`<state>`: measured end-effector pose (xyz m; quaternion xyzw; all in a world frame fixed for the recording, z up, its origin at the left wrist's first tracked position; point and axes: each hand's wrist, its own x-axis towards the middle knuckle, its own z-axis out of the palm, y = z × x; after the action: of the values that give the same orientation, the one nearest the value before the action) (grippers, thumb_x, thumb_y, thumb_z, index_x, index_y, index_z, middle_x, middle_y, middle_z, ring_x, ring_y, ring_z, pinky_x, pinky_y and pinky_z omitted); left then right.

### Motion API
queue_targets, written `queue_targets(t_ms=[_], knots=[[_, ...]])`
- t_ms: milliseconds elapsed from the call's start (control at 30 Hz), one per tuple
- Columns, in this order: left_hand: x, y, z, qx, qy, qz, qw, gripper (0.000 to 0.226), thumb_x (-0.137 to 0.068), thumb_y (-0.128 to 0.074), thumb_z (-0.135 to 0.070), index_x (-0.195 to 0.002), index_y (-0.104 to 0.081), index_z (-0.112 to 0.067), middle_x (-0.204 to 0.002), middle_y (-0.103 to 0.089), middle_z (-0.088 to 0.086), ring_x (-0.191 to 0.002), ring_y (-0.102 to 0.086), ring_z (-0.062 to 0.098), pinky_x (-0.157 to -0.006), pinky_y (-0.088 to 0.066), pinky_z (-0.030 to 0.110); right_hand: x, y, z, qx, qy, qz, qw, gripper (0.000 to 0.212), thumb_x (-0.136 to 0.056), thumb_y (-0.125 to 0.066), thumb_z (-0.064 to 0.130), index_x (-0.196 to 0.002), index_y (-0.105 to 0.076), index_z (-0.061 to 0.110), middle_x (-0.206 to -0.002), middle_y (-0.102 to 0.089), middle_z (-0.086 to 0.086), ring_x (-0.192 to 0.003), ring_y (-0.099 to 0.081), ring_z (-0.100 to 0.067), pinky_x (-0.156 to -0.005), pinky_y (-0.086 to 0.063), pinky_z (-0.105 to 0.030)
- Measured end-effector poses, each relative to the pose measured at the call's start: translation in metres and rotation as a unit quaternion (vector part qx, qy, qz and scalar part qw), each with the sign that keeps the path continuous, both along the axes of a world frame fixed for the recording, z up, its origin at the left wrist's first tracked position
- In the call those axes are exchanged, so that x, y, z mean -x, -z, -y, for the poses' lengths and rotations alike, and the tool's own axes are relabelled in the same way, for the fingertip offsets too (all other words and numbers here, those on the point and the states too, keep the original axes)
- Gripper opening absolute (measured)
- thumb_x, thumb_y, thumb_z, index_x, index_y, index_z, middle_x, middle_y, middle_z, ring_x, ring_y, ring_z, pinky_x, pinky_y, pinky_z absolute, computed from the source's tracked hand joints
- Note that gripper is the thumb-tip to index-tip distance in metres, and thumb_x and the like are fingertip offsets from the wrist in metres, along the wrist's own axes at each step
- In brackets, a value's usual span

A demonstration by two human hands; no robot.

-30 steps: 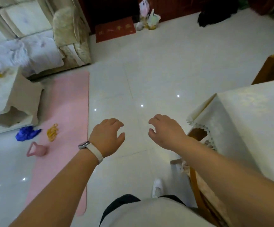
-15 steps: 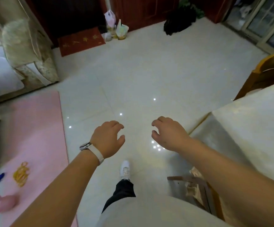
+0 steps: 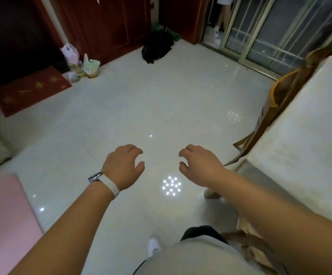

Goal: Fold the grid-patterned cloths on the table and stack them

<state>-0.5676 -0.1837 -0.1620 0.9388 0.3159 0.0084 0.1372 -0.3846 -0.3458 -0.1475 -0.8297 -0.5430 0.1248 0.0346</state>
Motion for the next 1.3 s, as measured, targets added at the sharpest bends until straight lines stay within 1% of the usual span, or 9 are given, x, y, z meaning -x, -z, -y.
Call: queue_targets(t_ms=[300,500,667,867,1033,1300], knots=[[-0.104,0.011,-0.068,0.003,0.069,-0.026,0.997,0.041,-0.091,-0.054,-0.039,-0.128,-0.057,-0.021,-0.134,-0.054,-0.002,-0.121,-0.049,0.022,-0.096,-0.042,0.037,-0.086,0.018,-0.049,-0.006,0.079,-0.025,0.997,0.041,-0.094,-0.044,0.037,-0.131,-0.053,0.021,-0.123,-0.057,-0.001,-0.108,-0.054,-0.024,-0.088,-0.049,-0.040],[-0.203,0.015,-0.114,-0.007,0.105,-0.072,0.992,0.041,-0.092,-0.051,-0.040,-0.129,-0.055,-0.023,-0.136,-0.052,-0.004,-0.123,-0.048,0.019,-0.098,-0.042,0.037,-0.179,0.037,-0.092,-0.013,0.118,-0.060,0.991,0.041,-0.095,-0.045,0.036,-0.132,-0.052,0.020,-0.127,-0.055,-0.003,-0.112,-0.053,-0.026,-0.090,-0.047,-0.038],[-0.300,0.006,-0.146,-0.019,0.141,-0.107,0.984,0.042,-0.092,-0.051,-0.041,-0.130,-0.054,-0.024,-0.137,-0.051,-0.003,-0.124,-0.047,0.019,-0.099,-0.041,0.036,-0.266,0.034,-0.115,-0.021,0.149,-0.087,0.985,0.040,-0.095,-0.043,0.036,-0.131,-0.052,0.019,-0.127,-0.054,-0.003,-0.114,-0.050,-0.026,-0.093,-0.045,-0.038],[-0.408,-0.008,-0.161,-0.038,0.180,-0.083,0.979,0.041,-0.091,-0.053,-0.040,-0.127,-0.056,-0.021,-0.133,-0.054,-0.002,-0.121,-0.049,0.022,-0.097,-0.041,0.037,-0.355,0.023,-0.122,-0.034,0.194,-0.081,0.977,0.039,-0.095,-0.044,0.034,-0.129,-0.053,0.018,-0.125,-0.054,-0.004,-0.113,-0.050,-0.027,-0.090,-0.043,-0.037],[-0.482,-0.008,-0.164,-0.040,0.225,-0.087,0.970,0.042,-0.091,-0.052,-0.040,-0.128,-0.055,-0.022,-0.134,-0.053,-0.001,-0.122,-0.048,0.022,-0.098,-0.041,0.038,-0.406,0.020,-0.116,-0.046,0.237,-0.083,0.967,0.040,-0.095,-0.044,0.034,-0.130,-0.053,0.018,-0.126,-0.054,-0.004,-0.113,-0.051,-0.026,-0.091,-0.045,-0.039],[-0.586,0.003,-0.182,-0.036,0.296,-0.080,0.951,0.041,-0.091,-0.051,-0.040,-0.128,-0.055,-0.024,-0.134,-0.053,-0.004,-0.122,-0.048,0.020,-0.098,-0.039,0.037,-0.483,0.025,-0.120,-0.033,0.296,-0.085,0.951,0.041,-0.094,-0.045,0.035,-0.130,-0.054,0.019,-0.128,-0.054,-0.004,-0.115,-0.051,-0.026,-0.092,-0.046,-0.041]])
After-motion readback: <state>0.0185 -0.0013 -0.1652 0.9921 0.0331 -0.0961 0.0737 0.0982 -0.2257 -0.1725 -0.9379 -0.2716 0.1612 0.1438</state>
